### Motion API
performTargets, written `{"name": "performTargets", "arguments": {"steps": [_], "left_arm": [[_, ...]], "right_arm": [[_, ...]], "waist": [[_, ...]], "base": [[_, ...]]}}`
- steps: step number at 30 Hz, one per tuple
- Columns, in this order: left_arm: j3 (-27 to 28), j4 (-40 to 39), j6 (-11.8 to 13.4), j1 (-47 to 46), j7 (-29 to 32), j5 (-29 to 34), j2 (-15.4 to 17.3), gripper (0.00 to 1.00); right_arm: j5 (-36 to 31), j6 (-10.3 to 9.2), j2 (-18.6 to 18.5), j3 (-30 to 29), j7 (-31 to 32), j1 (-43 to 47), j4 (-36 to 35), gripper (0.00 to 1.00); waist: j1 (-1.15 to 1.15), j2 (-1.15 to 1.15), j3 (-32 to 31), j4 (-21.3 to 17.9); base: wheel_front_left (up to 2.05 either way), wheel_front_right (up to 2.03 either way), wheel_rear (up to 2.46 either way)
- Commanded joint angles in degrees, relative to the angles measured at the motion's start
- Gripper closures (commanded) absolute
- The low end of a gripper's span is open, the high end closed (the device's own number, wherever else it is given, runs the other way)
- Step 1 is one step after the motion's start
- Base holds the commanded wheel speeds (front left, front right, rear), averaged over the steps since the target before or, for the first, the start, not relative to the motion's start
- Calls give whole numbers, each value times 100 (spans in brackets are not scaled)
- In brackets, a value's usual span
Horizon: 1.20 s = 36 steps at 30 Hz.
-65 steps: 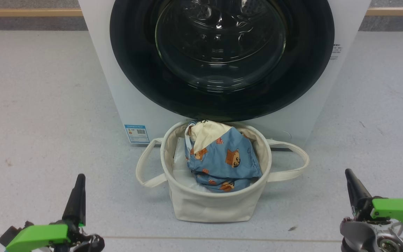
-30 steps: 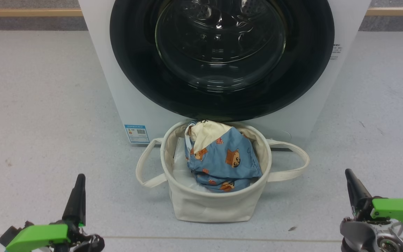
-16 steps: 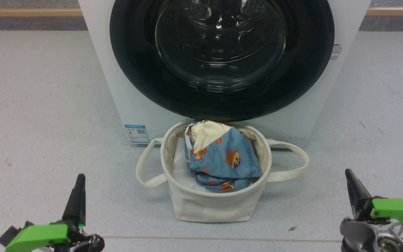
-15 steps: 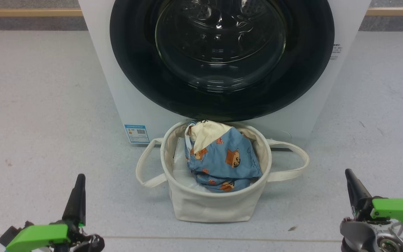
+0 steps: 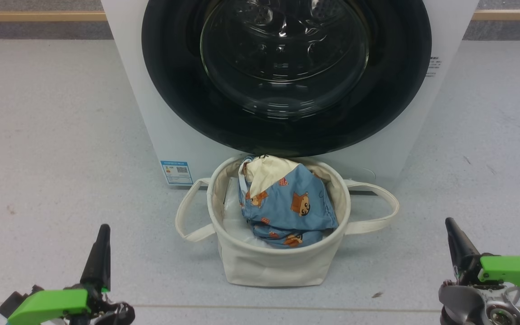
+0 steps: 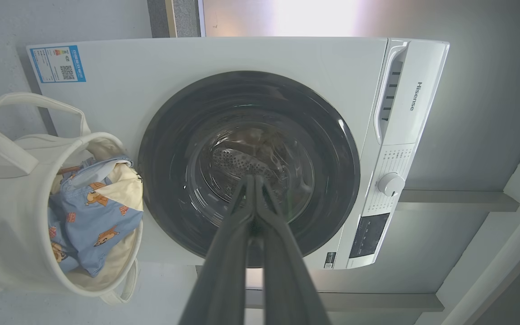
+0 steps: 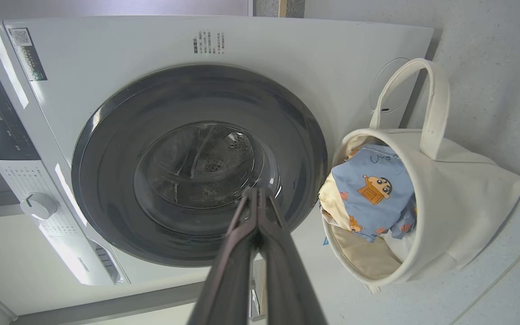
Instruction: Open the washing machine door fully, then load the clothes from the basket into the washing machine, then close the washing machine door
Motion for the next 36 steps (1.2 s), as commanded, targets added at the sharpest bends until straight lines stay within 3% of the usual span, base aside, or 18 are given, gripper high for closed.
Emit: {"name": "performTargets", "arguments": {"steps": [1, 36], "left_arm": [[202, -203, -31, -138, 42, 23, 35, 100], [202, -203, -31, -138, 42, 23, 35, 100]], "right_arm": [[32, 1, -150, 84, -38, -117, -221, 100], [32, 1, -150, 84, -38, -117, -221, 100]], "waist": [[0, 0, 0, 0], [0, 0, 0, 0]], "base": [[0, 0, 0], [0, 0, 0]]}}
